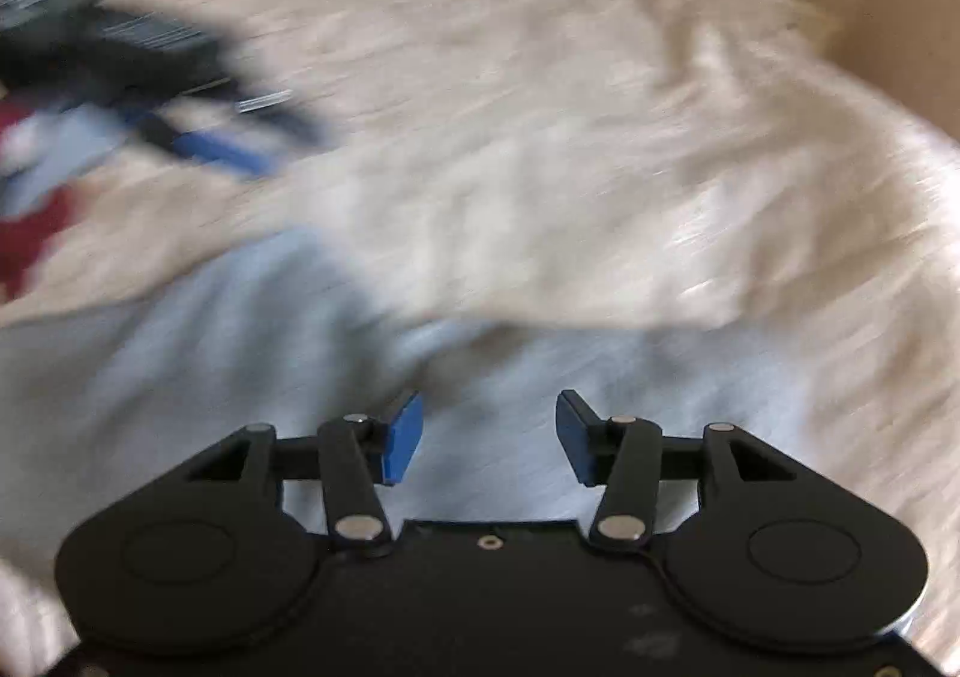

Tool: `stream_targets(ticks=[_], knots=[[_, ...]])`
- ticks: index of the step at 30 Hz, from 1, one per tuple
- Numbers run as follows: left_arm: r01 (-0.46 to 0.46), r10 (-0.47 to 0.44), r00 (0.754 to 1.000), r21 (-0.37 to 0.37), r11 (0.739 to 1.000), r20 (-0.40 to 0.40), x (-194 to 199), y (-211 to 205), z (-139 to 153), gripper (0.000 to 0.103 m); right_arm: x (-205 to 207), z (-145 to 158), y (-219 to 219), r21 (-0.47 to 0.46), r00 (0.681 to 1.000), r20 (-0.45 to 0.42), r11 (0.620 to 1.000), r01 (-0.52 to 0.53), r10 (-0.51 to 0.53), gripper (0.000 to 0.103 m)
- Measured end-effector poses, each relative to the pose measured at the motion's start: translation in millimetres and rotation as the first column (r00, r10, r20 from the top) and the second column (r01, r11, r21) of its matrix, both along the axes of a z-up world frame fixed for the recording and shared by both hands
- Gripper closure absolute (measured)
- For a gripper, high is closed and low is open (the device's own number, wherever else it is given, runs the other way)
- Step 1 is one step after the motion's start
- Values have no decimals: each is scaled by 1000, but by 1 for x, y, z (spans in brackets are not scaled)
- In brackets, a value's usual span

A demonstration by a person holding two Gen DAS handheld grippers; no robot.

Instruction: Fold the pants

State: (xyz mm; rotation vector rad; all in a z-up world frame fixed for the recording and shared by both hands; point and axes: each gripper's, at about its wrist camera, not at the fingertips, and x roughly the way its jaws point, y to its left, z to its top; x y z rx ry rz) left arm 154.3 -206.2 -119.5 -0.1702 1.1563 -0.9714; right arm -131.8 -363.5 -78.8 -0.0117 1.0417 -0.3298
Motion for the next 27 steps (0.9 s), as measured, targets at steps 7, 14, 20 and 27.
stream_targets(ticks=[7, 14, 20, 27], knots=[[81, -81, 997, 83, 993, -7, -32, -3, -9, 23, 27, -33, -104, -61, 981, -85, 984, 168, -173, 28], [69, -56, 997, 249, 966, -59, -42, -8, -55, 23, 36, -65, -143, 125, 975, -136, 973, 193, -176, 9], [61, -46, 997, 274, 960, -61, -39, -10, -63, 25, 36, -72, -143, 190, 979, -126, 964, 184, -162, 35], [0, -131, 947, 408, 913, 294, -60, -25, -37, 83, 29, -39, -96, -103, 992, -95, 992, 75, -84, 74]])
